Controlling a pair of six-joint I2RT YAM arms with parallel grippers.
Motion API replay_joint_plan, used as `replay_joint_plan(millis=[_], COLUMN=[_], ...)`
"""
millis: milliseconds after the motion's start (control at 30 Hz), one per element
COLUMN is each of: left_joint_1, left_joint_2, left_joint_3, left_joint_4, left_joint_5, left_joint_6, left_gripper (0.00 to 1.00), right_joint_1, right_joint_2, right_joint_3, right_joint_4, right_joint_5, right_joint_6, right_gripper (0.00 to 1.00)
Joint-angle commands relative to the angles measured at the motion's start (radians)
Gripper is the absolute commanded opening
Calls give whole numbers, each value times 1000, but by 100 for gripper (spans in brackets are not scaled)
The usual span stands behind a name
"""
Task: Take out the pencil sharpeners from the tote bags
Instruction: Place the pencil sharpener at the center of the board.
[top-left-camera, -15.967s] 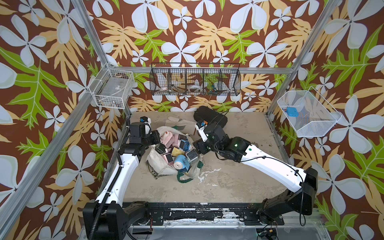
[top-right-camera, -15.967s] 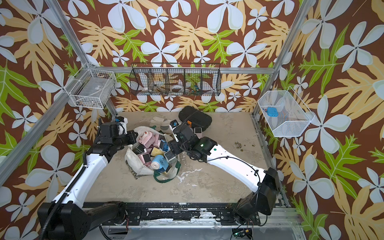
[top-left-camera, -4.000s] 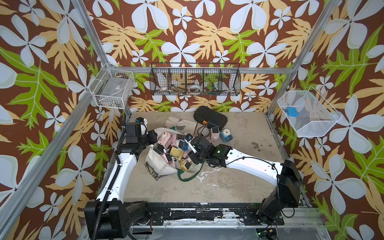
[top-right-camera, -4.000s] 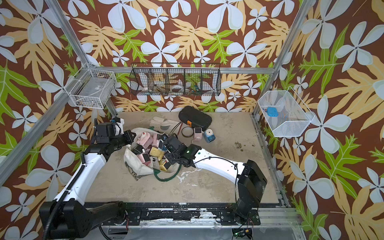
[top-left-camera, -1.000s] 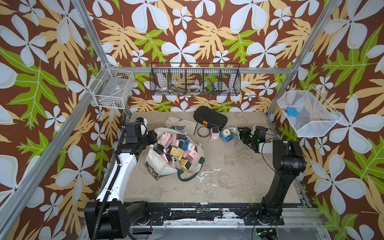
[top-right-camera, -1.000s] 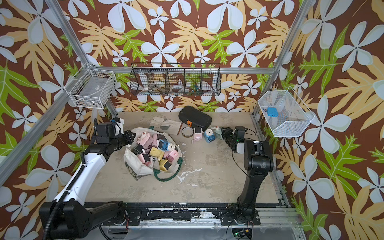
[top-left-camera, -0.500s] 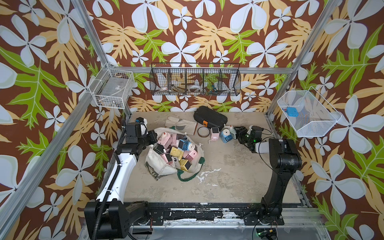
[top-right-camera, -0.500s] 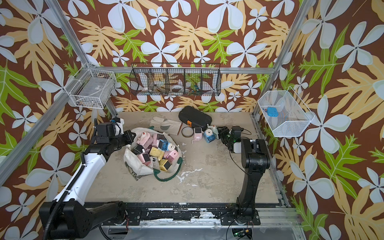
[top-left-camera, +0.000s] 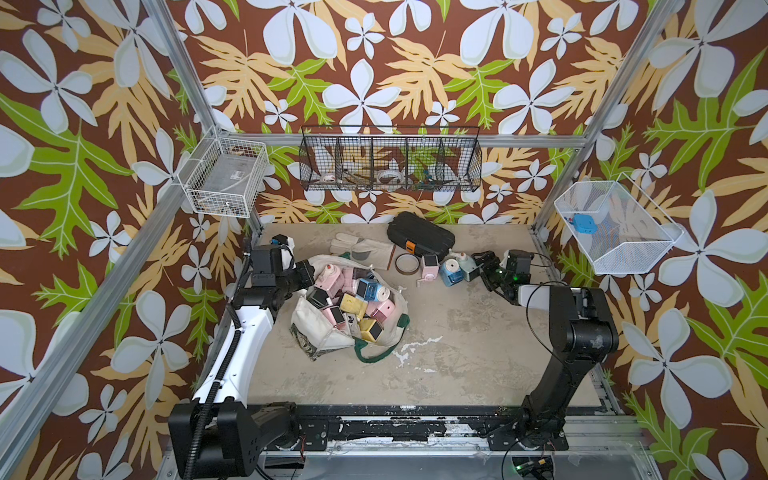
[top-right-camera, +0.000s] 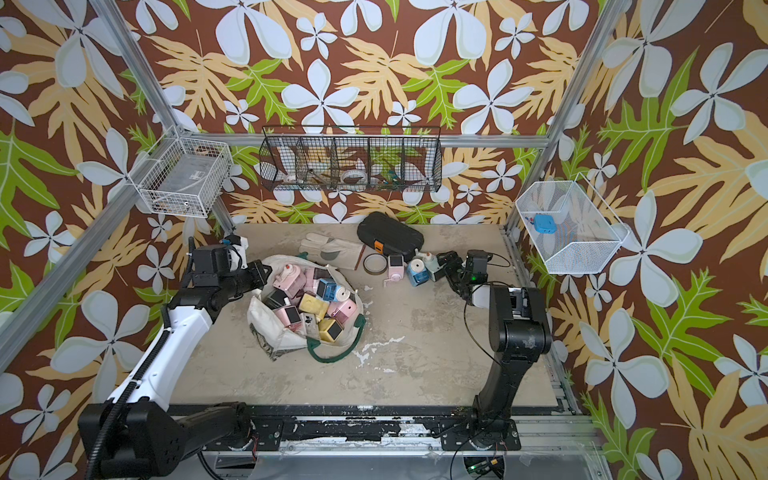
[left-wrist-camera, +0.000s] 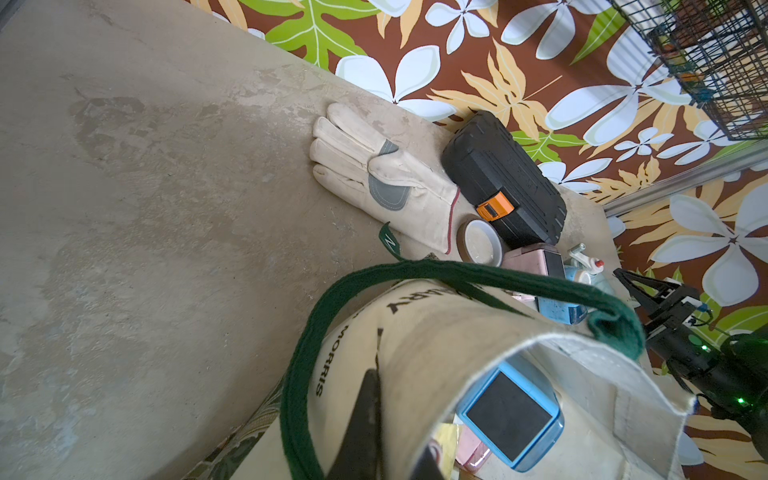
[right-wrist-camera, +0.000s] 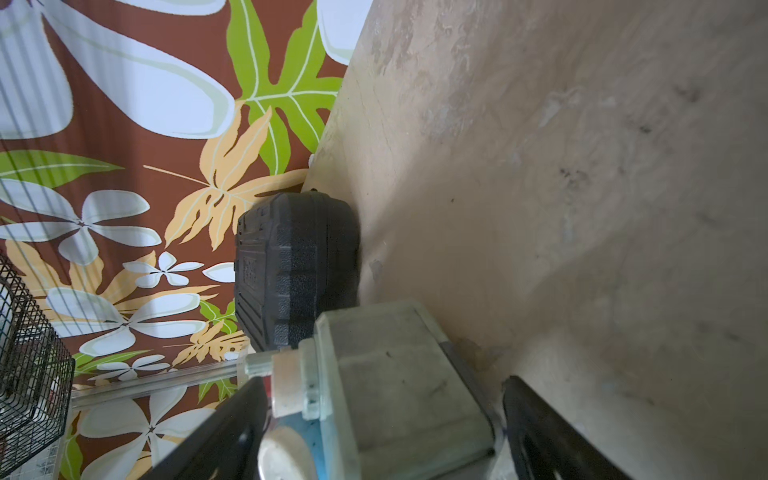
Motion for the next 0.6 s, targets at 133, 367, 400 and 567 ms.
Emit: replay_joint_plan(millis=[133, 367, 400, 567], left_joint_1=[3, 2, 2, 3], left_joint_2=[-3, 0, 0, 0], left_joint_3=[5, 6, 6, 6], left_joint_4=[54, 53, 53, 53], left_joint_5=[9, 9, 9, 7], left_joint_6=[-9, -9, -9, -9], left_gripper=[0, 0, 0, 0], right_joint_1=[-9, 26, 41, 149], right_joint_2=[-81, -236, -268, -419], right_joint_3=[-9, 12, 19, 53], right_joint_4=[-81, -187, -208, -285], right_joint_5=[47, 131, 153, 254], right_joint_6=[-55, -121, -139, -213], right_gripper=[89, 86, 86, 84])
